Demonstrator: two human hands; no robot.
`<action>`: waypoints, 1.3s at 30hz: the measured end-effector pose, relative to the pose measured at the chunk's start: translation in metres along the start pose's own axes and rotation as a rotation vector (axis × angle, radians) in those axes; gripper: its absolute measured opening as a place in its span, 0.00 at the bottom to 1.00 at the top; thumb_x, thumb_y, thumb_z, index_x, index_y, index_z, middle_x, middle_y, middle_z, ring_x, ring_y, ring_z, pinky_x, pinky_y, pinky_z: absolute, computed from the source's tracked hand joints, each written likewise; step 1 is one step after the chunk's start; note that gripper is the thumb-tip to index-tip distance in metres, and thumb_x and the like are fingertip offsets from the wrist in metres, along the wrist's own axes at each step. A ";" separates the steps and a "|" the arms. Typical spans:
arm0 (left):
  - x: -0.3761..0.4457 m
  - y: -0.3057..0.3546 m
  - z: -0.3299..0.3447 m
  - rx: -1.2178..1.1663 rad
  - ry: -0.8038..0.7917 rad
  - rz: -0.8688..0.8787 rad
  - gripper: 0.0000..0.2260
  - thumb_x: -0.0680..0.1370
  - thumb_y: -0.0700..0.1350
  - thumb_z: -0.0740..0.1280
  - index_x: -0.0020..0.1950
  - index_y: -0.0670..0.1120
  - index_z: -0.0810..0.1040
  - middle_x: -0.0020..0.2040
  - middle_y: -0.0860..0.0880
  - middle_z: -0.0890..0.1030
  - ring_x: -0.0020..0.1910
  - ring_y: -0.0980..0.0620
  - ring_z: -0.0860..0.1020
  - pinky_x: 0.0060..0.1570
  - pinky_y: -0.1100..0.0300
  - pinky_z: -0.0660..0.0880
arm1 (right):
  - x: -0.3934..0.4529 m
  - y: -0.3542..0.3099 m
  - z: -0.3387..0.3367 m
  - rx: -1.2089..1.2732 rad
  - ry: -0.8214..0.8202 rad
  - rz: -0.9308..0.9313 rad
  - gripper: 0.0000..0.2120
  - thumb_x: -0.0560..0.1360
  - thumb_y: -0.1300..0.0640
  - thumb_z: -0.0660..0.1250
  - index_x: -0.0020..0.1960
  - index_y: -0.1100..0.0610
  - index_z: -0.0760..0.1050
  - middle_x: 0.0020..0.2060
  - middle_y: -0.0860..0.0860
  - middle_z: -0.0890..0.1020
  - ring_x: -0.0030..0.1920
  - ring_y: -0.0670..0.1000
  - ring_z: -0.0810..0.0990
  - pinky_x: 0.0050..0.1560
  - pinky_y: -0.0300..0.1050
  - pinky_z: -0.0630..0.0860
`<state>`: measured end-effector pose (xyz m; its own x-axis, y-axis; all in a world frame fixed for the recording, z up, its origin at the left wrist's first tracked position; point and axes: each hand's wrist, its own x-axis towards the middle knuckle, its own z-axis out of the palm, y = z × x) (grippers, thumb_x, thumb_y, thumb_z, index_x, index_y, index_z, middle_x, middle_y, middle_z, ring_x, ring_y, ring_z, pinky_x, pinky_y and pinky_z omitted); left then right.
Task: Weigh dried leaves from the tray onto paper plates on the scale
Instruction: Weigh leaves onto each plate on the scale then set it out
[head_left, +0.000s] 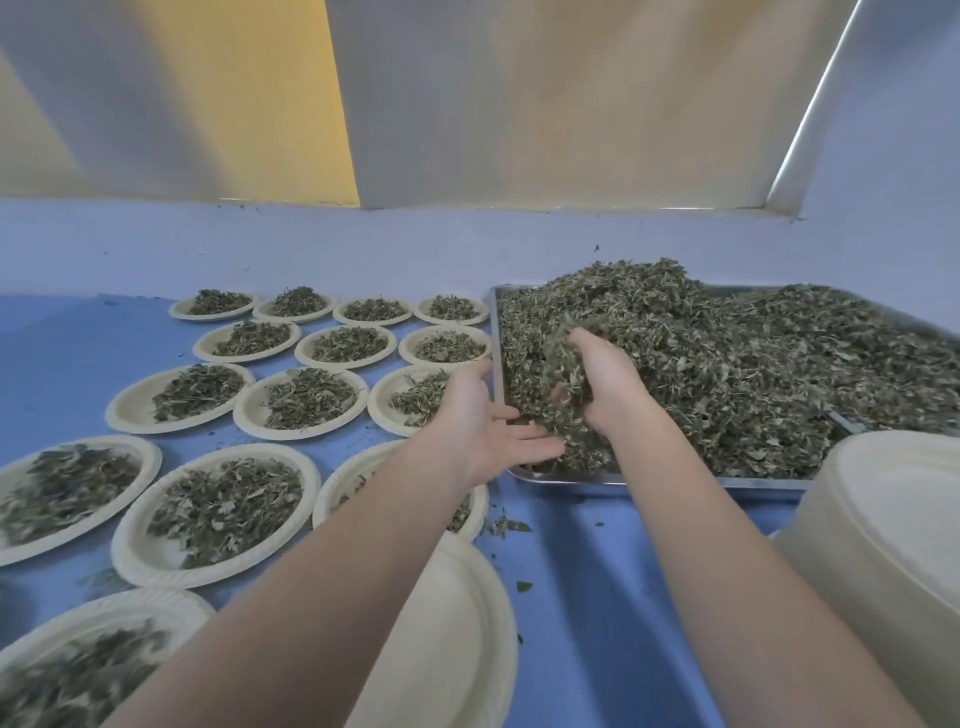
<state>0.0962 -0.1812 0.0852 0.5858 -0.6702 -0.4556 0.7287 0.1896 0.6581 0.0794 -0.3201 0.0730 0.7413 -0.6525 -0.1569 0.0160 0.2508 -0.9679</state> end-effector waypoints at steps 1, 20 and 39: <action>-0.005 0.000 0.001 -0.070 -0.016 -0.022 0.33 0.81 0.56 0.55 0.72 0.30 0.54 0.68 0.26 0.63 0.65 0.26 0.66 0.60 0.34 0.67 | -0.014 -0.005 0.006 -0.017 -0.046 -0.046 0.06 0.78 0.55 0.62 0.49 0.57 0.75 0.38 0.52 0.80 0.35 0.50 0.78 0.31 0.43 0.72; -0.155 -0.044 -0.128 0.443 0.511 0.717 0.09 0.81 0.48 0.58 0.56 0.51 0.76 0.62 0.49 0.77 0.59 0.53 0.76 0.62 0.52 0.71 | -0.179 0.049 0.033 -1.284 -0.868 -0.541 0.46 0.55 0.19 0.59 0.70 0.25 0.47 0.75 0.36 0.53 0.75 0.39 0.52 0.74 0.49 0.56; -0.164 -0.120 -0.176 0.310 0.557 1.269 0.13 0.77 0.45 0.57 0.57 0.51 0.78 0.56 0.51 0.82 0.60 0.50 0.78 0.59 0.53 0.74 | -0.180 0.106 0.013 -0.781 -0.315 -1.119 0.12 0.78 0.48 0.62 0.53 0.50 0.82 0.47 0.35 0.79 0.51 0.36 0.75 0.54 0.24 0.66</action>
<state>-0.0254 0.0320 -0.0244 0.8874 0.2126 0.4091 -0.4522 0.2281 0.8623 -0.0435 -0.1665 0.0009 0.7032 -0.0271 0.7105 0.3958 -0.8153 -0.4227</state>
